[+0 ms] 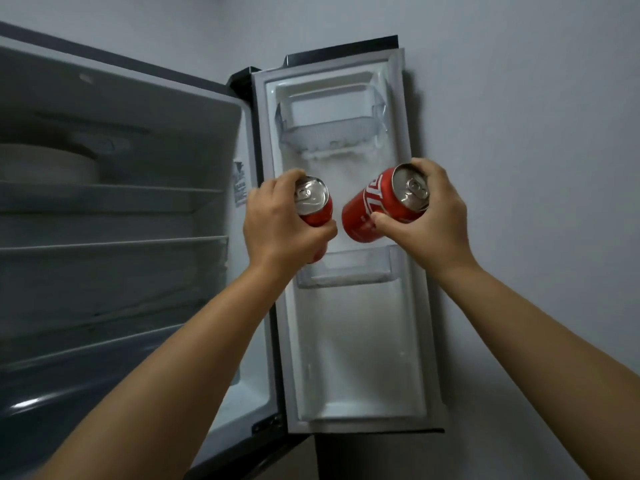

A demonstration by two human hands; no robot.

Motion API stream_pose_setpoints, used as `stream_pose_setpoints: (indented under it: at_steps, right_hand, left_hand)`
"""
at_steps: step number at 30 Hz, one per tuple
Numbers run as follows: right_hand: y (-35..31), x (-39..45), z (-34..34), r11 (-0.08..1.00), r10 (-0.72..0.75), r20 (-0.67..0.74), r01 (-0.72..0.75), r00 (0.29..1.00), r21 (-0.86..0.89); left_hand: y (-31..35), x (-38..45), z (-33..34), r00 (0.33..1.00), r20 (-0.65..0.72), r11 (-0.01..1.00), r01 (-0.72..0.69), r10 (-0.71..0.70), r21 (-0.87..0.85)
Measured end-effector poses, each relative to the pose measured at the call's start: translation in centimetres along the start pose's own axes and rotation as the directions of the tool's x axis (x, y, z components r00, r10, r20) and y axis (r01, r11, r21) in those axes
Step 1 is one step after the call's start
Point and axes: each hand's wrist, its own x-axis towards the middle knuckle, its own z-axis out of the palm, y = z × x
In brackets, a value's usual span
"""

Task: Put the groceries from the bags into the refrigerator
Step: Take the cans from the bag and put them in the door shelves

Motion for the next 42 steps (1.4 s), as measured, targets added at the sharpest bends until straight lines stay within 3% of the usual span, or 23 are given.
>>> stream_pose_setpoints:
  at_steps: [2,5,10,16,18,21,24,26,28,30,34,39,42]
  right_hand:
    - [1.4,0.9,1.3,1.0,0.002,-0.002,-0.002,1.0,-0.018]
    - [3.2,1.9,2.9,0.999,0.029,0.034,-0.028,0.999,-0.037]
    - [4.9,3.9,4.2,0.992,0.11,0.116,-0.103,0.987,-0.067]
    - [5.7,6.6,5.2,0.971,0.232,0.291,-0.239,0.928,-0.014]
    - [5.7,7.1,6.0,0.969,0.248,0.34,-0.236,0.907,-0.076]
    - [5.8,7.4,7.2,0.952,0.299,0.429,-0.237,0.853,-0.191]
    - [6.1,7.4,8.0,0.934,0.323,0.468,-0.196,0.822,-0.3]
    - [6.6,7.1,8.4,0.902,0.326,0.462,-0.125,0.825,-0.413]
    - [6.9,6.3,8.6,0.863,0.33,0.482,-0.052,0.812,-0.503]
    - [7.0,5.6,8.6,0.848,0.328,0.493,-0.021,0.806,-0.53]
    - [6.5,5.5,8.4,0.825,0.254,0.466,0.062,0.847,-0.561]
    - [6.1,4.8,7.3,0.864,0.074,0.452,0.17,0.889,-0.474]
    - [5.4,3.8,6.2,0.87,-0.1,0.358,0.256,0.928,-0.42]
  left_hand:
    - [-0.3,2.2,1.6,0.999,-0.027,1.0,-0.019,0.019,-0.02]
    - [-1.1,4.6,3.7,0.999,0.044,0.998,-0.007,0.01,-0.064]
    - [-3.6,5.5,6.7,0.984,0.154,0.965,0.127,-0.093,-0.231]
    - [-5.3,7.6,8.2,0.926,0.357,0.971,0.186,-0.122,-0.152]
    - [-5.3,8.5,8.5,0.896,0.415,0.977,0.202,-0.157,-0.068]
    - [-5.2,9.1,9.4,0.787,0.571,0.967,0.249,-0.234,0.053]
    - [-5.3,9.4,9.9,0.707,0.657,0.951,0.306,-0.261,0.049]
    - [-5.3,9.3,10.3,0.745,0.62,0.968,0.226,-0.246,0.111]
    - [-5.3,8.7,10.7,0.818,0.547,0.972,0.058,-0.176,0.226]
    - [-5.4,7.9,11.0,0.841,0.527,0.963,-0.032,-0.119,0.268]
    - [-5.6,7.4,10.6,0.843,0.523,0.959,-0.038,-0.121,0.282]
    - [-5.0,6.3,9.1,0.869,0.478,0.94,-0.05,-0.126,0.337]
    - [-4.4,4.9,7.3,0.904,0.407,0.938,-0.019,-0.132,0.346]
